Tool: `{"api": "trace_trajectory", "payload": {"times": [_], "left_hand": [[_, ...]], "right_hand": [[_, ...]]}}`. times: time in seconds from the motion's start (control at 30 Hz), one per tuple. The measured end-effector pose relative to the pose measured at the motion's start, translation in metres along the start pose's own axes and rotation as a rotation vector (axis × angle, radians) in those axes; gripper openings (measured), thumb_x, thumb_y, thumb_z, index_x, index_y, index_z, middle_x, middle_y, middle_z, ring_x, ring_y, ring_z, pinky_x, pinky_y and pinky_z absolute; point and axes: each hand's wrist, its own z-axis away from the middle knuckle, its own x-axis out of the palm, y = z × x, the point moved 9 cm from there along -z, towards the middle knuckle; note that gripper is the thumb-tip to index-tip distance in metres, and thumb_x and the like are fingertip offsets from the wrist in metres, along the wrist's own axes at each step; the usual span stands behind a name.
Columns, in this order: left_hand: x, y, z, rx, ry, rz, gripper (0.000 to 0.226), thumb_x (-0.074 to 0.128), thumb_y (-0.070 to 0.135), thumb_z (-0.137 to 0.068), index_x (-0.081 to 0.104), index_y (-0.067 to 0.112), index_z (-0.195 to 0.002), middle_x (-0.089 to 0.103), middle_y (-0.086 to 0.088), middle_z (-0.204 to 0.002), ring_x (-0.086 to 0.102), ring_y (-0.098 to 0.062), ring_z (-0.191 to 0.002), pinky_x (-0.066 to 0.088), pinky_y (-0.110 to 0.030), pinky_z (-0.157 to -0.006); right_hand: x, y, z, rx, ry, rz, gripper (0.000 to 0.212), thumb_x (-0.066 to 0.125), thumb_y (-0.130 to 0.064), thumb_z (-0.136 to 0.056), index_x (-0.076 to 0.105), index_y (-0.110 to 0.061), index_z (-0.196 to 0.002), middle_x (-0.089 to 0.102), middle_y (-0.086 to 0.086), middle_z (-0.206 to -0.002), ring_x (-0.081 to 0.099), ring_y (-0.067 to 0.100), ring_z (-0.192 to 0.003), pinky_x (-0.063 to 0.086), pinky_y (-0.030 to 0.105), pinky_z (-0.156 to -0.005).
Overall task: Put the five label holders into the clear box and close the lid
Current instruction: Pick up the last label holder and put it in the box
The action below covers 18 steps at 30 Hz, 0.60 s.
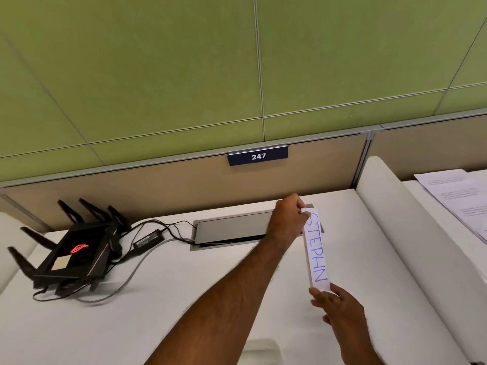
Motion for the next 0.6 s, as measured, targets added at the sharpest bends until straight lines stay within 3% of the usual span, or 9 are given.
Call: {"api": "trace_trajectory", "payload": {"times": [0.23, 0.33, 0.43, 0.5, 0.6], "left_hand": [[-0.056, -0.027, 0.038, -0.039, 0.057, 0.060, 0.026, 0.079, 0.021, -0.084, 0.053, 0.023, -0.081, 0.064, 0.006, -0.073, 0.061, 0.006, -0.056, 0.039, -0.008, -0.043], [-0.079, -0.048, 0.056, -0.083, 0.093, 0.095, 0.026, 0.080, 0.021, -0.082, 0.055, 0.021, -0.081, 0.069, -0.003, -0.079, 0.066, -0.006, -0.063, 0.045, -0.015, -0.048], [-0.099, -0.070, 0.072, -0.104, 0.103, 0.189, 0.025, 0.081, 0.012, -0.081, 0.055, 0.013, -0.083, 0.066, -0.010, -0.076, 0.069, -0.007, -0.059, 0.051, -0.017, -0.051], [-0.109, -0.084, 0.084, -0.096, 0.098, 0.232, 0.026, 0.081, 0.010, -0.080, 0.055, 0.010, -0.087, 0.062, -0.008, -0.072, 0.072, -0.011, -0.061, 0.058, -0.029, -0.059], [-0.124, -0.103, 0.103, -0.102, 0.109, 0.271, 0.030, 0.081, 0.011, -0.080, 0.057, 0.014, -0.096, 0.055, -0.003, -0.067, 0.074, -0.020, -0.066, 0.056, -0.034, -0.068]], "right_hand": [[0.011, -0.013, 0.030, -0.076, -0.072, 0.060, 0.048, 0.089, -0.033, -0.071, 0.067, -0.016, -0.111, 0.077, 0.000, -0.073, 0.075, 0.023, -0.081, 0.054, 0.031, -0.058], [0.019, -0.017, 0.042, -0.103, -0.107, 0.091, 0.048, 0.090, -0.028, -0.072, 0.066, -0.014, -0.111, 0.077, 0.001, -0.072, 0.073, 0.029, -0.084, 0.052, 0.031, -0.057], [0.023, -0.018, 0.052, -0.111, -0.122, 0.117, 0.044, 0.090, -0.024, -0.072, 0.066, -0.013, -0.107, 0.077, 0.001, -0.071, 0.071, 0.016, -0.069, 0.050, 0.028, -0.053], [0.026, -0.018, 0.057, -0.114, -0.131, 0.134, 0.043, 0.090, -0.022, -0.072, 0.065, -0.015, -0.107, 0.077, 0.001, -0.072, 0.068, 0.007, -0.061, 0.049, 0.026, -0.052], [0.031, -0.018, 0.064, -0.131, -0.152, 0.163, 0.042, 0.090, -0.021, -0.072, 0.065, -0.016, -0.105, 0.077, 0.001, -0.072, 0.066, 0.008, -0.059, 0.049, 0.025, -0.052]]}}
